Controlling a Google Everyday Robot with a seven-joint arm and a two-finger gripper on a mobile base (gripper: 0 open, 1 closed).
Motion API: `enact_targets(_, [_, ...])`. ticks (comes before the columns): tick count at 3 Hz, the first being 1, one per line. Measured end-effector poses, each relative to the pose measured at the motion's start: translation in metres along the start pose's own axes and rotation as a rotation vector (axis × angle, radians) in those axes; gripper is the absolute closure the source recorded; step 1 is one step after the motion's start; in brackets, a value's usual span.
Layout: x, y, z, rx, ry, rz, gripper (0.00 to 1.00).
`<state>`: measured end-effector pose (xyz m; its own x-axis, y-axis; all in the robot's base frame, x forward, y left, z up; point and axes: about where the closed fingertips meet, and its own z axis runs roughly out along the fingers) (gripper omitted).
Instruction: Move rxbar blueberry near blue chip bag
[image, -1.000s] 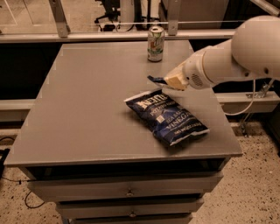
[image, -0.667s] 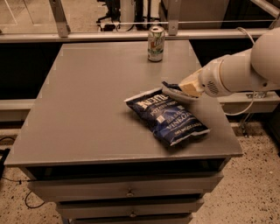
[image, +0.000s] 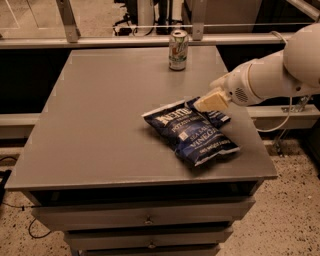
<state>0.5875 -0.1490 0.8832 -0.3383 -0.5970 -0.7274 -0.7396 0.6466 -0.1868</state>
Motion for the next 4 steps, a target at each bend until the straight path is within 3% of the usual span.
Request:
enact_targets(1, [-0.025,0.000,-0.001,-0.021,-0.032,-0.037,0.00])
enact_targets(2, [-0.042,-0.006,-0.009,-0.026,-0.092,-0.067,0.00])
enact_targets(3, [-0.062,-0.032,-0.023,-0.016,-0.245,-0.071,0.00])
enact_targets(4, [-0.079,-0.083,-0.062,0.041,-0.490,-0.136,0.00])
